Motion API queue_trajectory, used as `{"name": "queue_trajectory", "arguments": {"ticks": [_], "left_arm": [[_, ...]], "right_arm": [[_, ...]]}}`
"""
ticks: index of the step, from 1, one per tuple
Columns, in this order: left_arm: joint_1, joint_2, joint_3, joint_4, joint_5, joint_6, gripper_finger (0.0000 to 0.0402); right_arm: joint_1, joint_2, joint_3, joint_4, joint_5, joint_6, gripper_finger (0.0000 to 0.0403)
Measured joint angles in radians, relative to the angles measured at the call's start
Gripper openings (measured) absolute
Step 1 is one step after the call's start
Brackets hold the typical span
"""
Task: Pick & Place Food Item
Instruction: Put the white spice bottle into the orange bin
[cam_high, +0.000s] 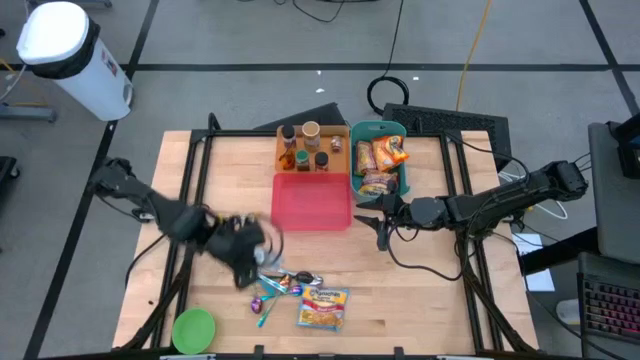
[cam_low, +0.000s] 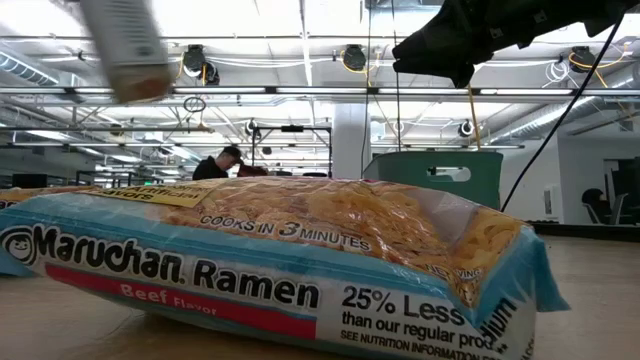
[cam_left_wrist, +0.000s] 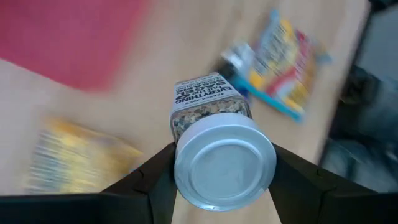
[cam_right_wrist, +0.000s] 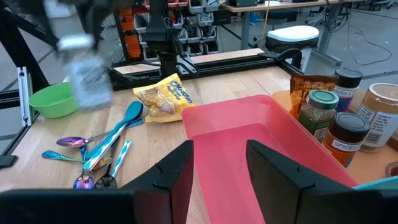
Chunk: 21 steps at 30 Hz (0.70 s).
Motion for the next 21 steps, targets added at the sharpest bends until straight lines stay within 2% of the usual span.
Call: {"name": "queue_trajectory", "arguments": {"ticks": [5, 11, 16, 21], "left_arm": [[0.242, 0.005, 0.151, -0.120, -0.014, 0.264, 0.0208], [0.568, 0.034, 0.266, -0.105, 0.014, 0.672, 0.0208], [0.818, 0.147, 0.401, -0.072, 0.013, 0.914, 0.0208], [0.972, 0.328, 0.591, -0.096, 0.054, 1.032, 0.0208]], "right_arm": [[0.000, 0.000, 0.000, -0.005, 0.000, 0.000, 0.0141], [0.000, 0.000, 0.000, -0.010, 0.000, 0.000, 0.0141], [-0.004, 0.000, 0.000, -0.011, 0.002, 0.001, 0.0141], [-0.015, 0.000, 0.000, -0.012, 0.004, 0.008, 0.0141]]}}
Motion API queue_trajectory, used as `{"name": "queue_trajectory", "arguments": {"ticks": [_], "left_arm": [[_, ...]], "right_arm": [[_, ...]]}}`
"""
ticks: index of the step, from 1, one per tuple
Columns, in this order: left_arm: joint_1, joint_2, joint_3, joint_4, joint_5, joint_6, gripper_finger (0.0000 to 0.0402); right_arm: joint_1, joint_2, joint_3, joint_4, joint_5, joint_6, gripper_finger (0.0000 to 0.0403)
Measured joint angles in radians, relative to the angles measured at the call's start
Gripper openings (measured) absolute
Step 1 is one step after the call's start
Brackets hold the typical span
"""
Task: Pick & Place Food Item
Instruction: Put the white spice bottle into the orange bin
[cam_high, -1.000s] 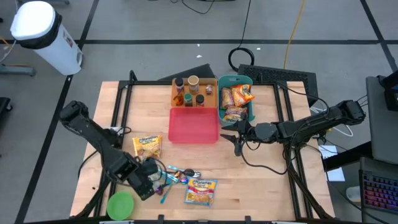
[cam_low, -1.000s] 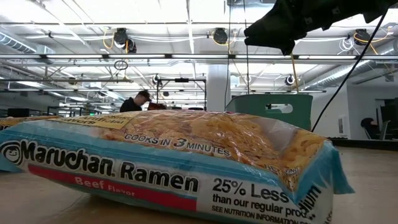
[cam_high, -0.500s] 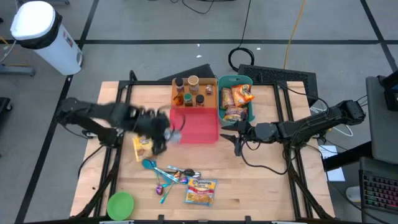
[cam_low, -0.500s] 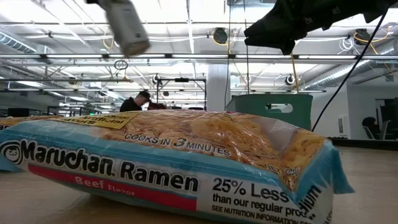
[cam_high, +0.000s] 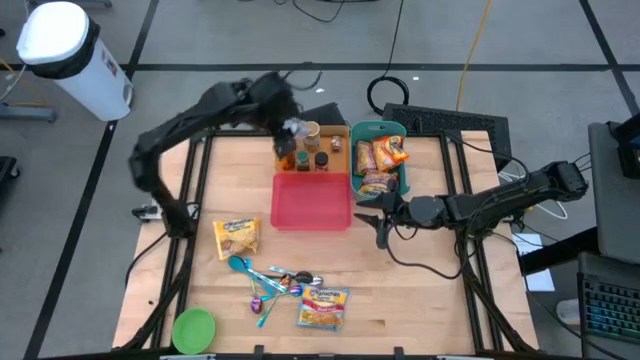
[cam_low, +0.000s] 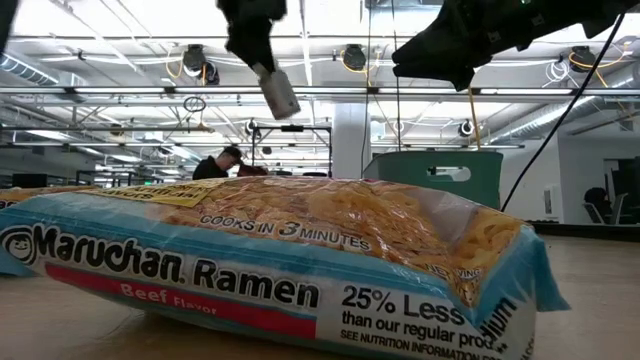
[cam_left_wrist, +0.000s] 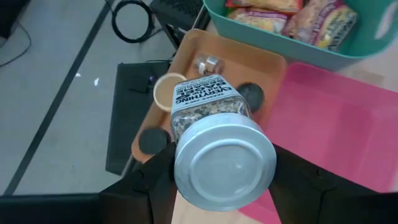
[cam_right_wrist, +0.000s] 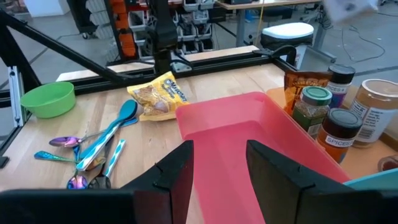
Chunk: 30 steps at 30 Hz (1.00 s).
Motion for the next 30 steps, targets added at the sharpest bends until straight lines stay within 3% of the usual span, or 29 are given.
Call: {"name": "queue_trajectory", "arguments": {"ticks": [5, 11, 30], "left_arm": [[0.060, 0.183, 0.153, -0.058, 0.040, 0.060, 0.0208], [0.065, 0.326, 0.200, -0.074, 0.052, 0.115, 0.0208], [0.070, 0.504, 0.201, -0.072, 0.125, 0.129, 0.0208]], "right_arm": [[0.000, 0.000, 0.000, 0.000, 0.001, 0.000, 0.0141], [0.000, 0.000, -0.017, 0.006, 0.001, 0.000, 0.0141], [0.000, 0.000, -0.026, 0.023, -0.002, 0.000, 0.0141]]}}
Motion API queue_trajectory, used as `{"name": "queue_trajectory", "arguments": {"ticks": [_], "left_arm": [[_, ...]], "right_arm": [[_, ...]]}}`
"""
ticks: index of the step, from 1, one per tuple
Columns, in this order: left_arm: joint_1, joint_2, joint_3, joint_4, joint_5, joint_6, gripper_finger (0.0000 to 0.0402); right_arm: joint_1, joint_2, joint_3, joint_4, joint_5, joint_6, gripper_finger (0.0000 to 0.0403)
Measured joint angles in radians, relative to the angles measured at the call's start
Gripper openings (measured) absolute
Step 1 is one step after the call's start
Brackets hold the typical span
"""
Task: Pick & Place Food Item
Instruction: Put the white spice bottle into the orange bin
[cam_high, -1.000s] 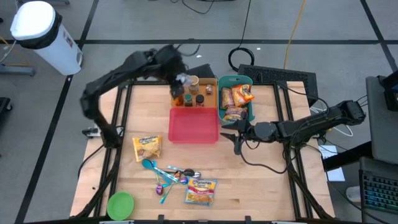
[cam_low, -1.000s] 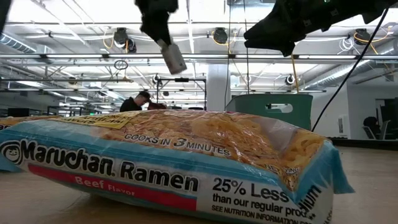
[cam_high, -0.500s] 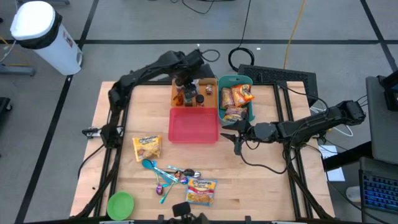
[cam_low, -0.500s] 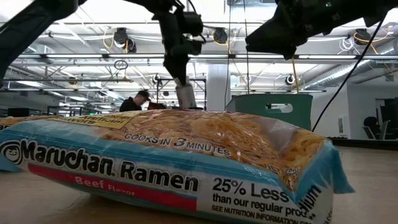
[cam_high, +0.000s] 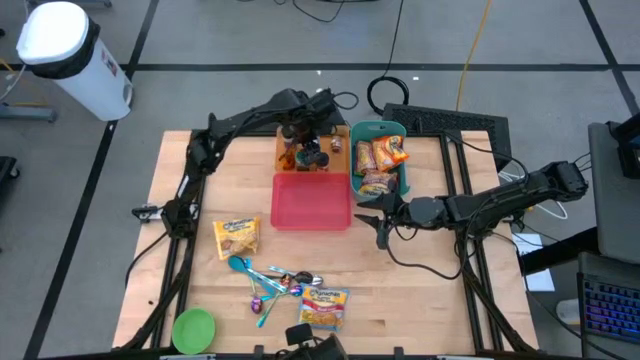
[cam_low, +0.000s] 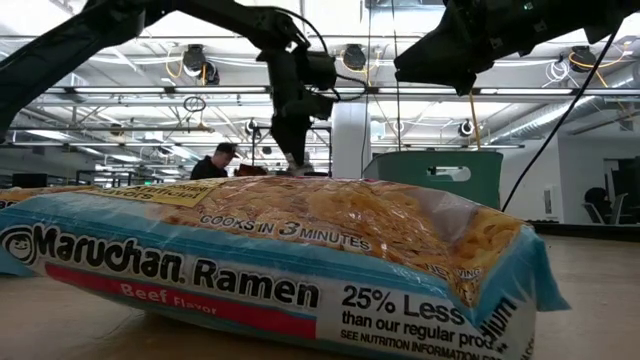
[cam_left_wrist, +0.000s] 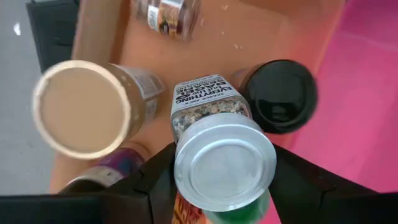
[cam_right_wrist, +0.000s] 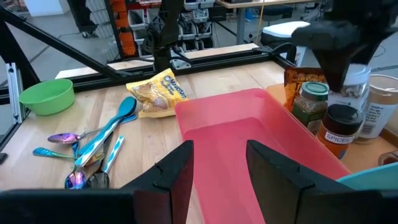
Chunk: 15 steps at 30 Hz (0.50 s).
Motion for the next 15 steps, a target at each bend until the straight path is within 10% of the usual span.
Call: {"name": "queue_trajectory", "arguments": {"ticks": [15], "left_arm": [[0.000, 0.084, 0.002, 0.007, 0.019, -0.003, 0.0208]], "right_arm": [[0.000, 0.000, 0.000, -0.001, -0.001, -0.007, 0.0141]]}}
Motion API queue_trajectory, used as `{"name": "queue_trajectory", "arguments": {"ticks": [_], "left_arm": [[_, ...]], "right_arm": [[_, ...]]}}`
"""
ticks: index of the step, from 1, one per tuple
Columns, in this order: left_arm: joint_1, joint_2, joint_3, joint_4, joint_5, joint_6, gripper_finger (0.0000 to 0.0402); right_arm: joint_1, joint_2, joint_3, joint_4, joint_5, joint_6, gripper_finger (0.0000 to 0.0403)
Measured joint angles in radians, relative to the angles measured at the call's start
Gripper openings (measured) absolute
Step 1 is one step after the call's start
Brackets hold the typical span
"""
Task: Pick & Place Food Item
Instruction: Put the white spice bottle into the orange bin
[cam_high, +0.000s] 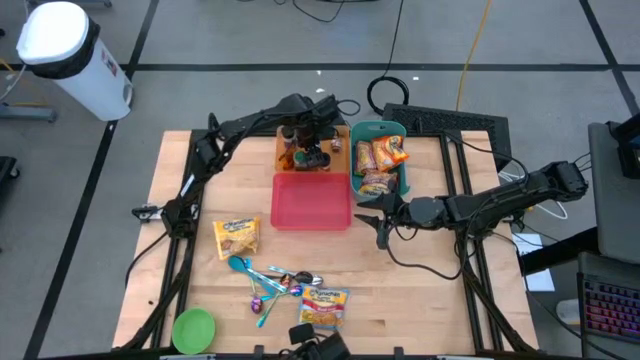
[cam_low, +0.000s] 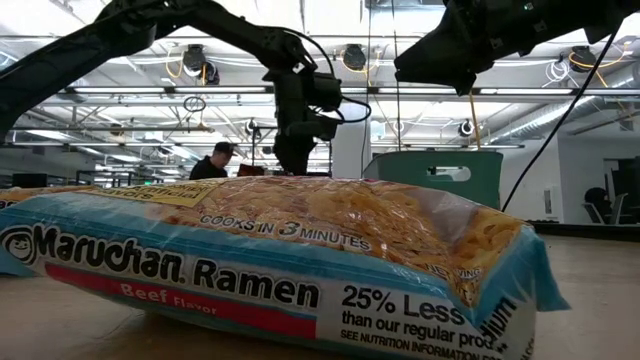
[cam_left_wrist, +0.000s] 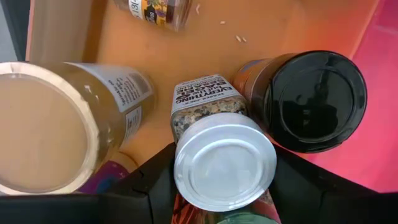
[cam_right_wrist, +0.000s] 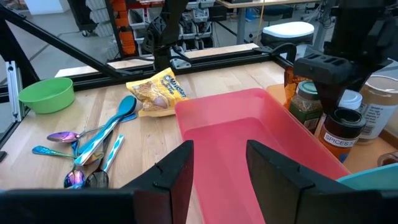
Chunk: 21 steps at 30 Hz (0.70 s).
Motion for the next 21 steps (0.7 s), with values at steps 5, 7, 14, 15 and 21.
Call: {"name": "queue_trajectory", "arguments": {"ticks": [5, 7, 14, 15, 21], "left_arm": [[-0.002, 0.001, 0.000, 0.013, -0.011, -0.006, 0.0208], [-0.005, 0.001, 0.000, 0.017, -0.021, -0.022, 0.0208], [-0.014, 0.007, -0.002, 0.031, -0.050, -0.023, 0.0357], [-0.016, 0.007, -0.002, 0.037, -0.062, -0.022, 0.0375], [-0.030, 0.006, -0.002, 0.037, -0.141, -0.011, 0.0365]], "right_arm": [[0.000, 0.000, 0.000, 0.000, 0.000, 0.000, 0.0141], [0.000, 0.000, 0.000, -0.001, 0.000, 0.000, 0.0141], [0.000, 0.000, 0.000, -0.004, 0.000, 0.000, 0.0141], [0.000, 0.000, 0.000, -0.004, 0.000, 0.000, 0.0141], [0.000, 0.000, 0.000, -0.004, 0.000, 0.000, 0.0141]]}}
